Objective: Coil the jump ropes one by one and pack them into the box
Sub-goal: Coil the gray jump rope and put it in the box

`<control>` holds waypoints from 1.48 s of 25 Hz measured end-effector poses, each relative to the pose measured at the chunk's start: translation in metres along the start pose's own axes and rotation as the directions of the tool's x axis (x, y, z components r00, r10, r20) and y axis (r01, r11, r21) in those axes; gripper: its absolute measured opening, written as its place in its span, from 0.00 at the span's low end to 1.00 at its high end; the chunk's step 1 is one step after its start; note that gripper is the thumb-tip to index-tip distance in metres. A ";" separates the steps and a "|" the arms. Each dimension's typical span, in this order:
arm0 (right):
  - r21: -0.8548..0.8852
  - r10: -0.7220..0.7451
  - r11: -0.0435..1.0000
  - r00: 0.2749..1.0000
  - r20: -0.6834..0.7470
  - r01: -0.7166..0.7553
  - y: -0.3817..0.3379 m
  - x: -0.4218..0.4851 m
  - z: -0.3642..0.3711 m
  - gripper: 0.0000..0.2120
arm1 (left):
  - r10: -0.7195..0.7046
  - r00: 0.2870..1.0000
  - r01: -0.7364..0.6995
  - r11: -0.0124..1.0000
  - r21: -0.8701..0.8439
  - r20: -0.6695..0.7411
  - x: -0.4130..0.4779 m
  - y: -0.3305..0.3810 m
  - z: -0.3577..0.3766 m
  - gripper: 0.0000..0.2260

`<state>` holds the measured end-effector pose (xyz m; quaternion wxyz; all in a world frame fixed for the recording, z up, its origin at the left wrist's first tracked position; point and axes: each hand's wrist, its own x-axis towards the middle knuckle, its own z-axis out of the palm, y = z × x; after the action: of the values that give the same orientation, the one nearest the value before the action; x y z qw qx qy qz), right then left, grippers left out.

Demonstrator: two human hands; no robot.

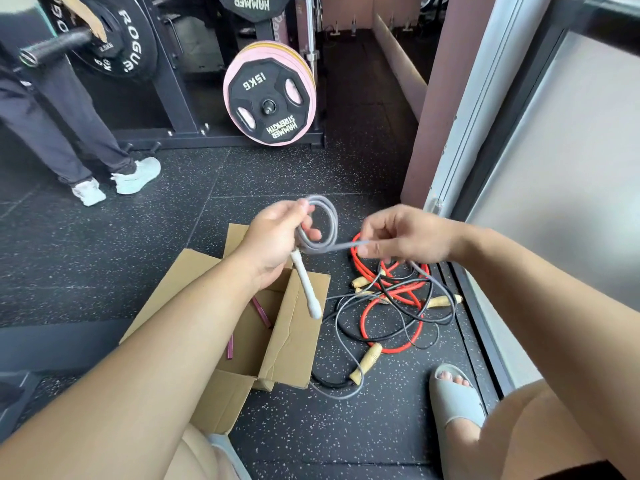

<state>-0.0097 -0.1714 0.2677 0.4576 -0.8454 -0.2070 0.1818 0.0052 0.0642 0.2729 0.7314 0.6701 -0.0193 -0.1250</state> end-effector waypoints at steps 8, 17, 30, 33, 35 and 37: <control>0.092 0.182 0.980 0.982 -0.050 -0.177 0.001 -0.002 0.011 0.11 | -0.074 0.995 0.091 0.958 -0.271 0.072 0.000 0.007 -0.001 0.15; 0.006 0.168 0.981 0.835 -0.523 -0.194 0.008 0.008 0.003 0.09 | -0.374 0.904 0.339 0.923 0.183 0.210 -0.005 0.014 -0.007 0.34; -0.170 0.213 0.899 0.743 -0.635 -0.404 0.021 0.009 -0.004 0.11 | -0.170 0.985 0.155 0.920 0.360 0.009 0.005 0.002 -0.019 0.23; -0.280 0.242 0.856 0.815 -0.526 -0.435 0.018 0.008 0.007 0.11 | -0.109 0.993 0.110 0.994 -0.026 0.052 0.005 0.006 -0.010 0.21; -0.377 0.207 0.831 0.857 -0.471 -0.408 0.013 0.010 0.019 0.12 | -0.086 0.987 0.116 0.967 -0.229 0.139 0.003 0.014 -0.009 0.20; -0.457 0.164 0.806 0.884 -0.437 -0.376 0.008 0.013 0.031 0.13 | -0.059 0.980 0.126 0.924 -0.360 0.190 0.001 0.021 -0.008 0.18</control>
<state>-0.0128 -0.1466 0.2436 0.2065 -0.9778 -0.0322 0.0164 0.0107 0.0737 0.2927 0.8333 0.5065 -0.0281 -0.2196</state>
